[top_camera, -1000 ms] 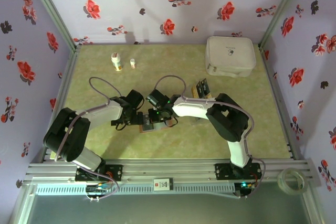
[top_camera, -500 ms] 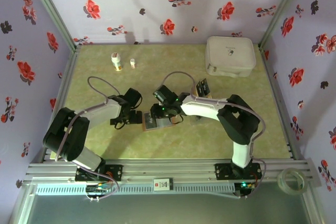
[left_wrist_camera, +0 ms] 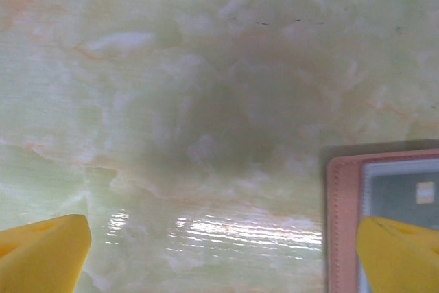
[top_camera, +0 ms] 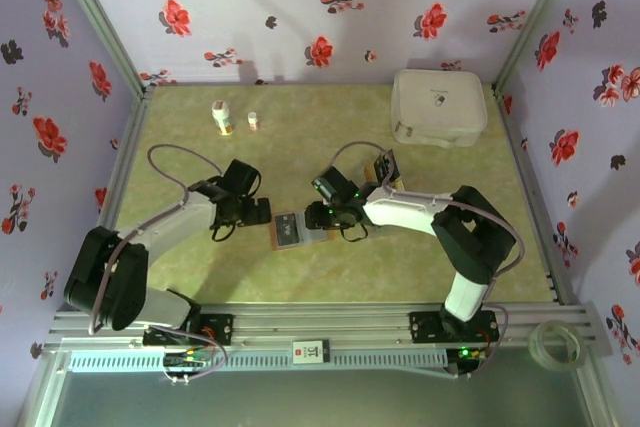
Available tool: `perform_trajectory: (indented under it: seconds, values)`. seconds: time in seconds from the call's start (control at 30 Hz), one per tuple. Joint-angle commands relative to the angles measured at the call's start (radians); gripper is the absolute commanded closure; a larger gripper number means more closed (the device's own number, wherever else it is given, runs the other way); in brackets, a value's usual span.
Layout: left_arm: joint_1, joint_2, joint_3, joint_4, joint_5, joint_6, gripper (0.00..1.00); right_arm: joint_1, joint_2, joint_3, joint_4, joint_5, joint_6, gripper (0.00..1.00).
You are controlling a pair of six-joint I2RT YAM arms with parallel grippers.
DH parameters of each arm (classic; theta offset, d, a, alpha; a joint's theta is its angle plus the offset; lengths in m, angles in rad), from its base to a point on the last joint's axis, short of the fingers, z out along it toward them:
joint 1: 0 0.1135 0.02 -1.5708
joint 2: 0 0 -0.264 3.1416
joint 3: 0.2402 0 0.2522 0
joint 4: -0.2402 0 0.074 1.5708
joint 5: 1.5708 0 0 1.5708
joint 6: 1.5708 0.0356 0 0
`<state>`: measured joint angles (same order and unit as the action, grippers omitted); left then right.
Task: Put the credit cards into the card holder
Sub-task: Insert the credit card into the card slot, then flip over the card slot in the card holder.
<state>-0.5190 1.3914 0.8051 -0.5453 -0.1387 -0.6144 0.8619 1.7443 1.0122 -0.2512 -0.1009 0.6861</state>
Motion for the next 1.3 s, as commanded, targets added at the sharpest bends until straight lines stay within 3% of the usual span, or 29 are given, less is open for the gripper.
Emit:
perform_trajectory:
  seconds: [0.0, 0.33, 0.9, 1.27]
  values:
    - [-0.014, -0.017, -0.012, 0.013, 0.05, 0.0, 0.0, -0.002, -0.023, -0.021, 0.037, 0.015, 0.025, 0.48]
    - [-0.069, -0.007, -0.077, 0.035, 0.045, -0.033, 0.0, -0.005, -0.031, -0.038, 0.043, 0.023, 0.031, 0.47]
    - [-0.088, 0.113, -0.098, 0.091, 0.015, -0.033, 0.0, -0.014, -0.022, -0.047, 0.053, 0.02, 0.032, 0.46]
    - [-0.096, 0.129, -0.101, 0.097, 0.005, -0.036, 0.0, -0.014, 0.041, -0.041, 0.122, -0.087, 0.049, 0.47]
